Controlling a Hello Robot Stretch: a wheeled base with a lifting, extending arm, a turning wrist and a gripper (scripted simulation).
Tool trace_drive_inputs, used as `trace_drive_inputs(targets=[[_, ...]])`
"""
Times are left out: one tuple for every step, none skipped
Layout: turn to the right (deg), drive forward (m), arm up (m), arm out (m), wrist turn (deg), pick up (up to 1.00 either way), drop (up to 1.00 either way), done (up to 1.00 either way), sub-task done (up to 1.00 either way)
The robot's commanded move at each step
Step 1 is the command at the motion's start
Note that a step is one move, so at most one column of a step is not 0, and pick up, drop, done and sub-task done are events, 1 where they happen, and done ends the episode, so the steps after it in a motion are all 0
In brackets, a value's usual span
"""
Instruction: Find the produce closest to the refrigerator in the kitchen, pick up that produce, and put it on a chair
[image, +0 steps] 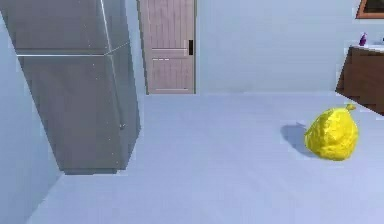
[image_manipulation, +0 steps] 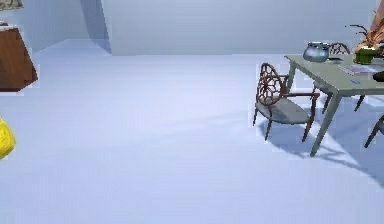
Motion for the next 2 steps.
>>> trace_drive_inputs(targets=[[0.0,1.00,0.00,0.00,0.0,0.00,0.00,0.00,0.00],[3.0,0.00,0.00,0.00,0.0,0.00,0.00,0.00,0.00]])
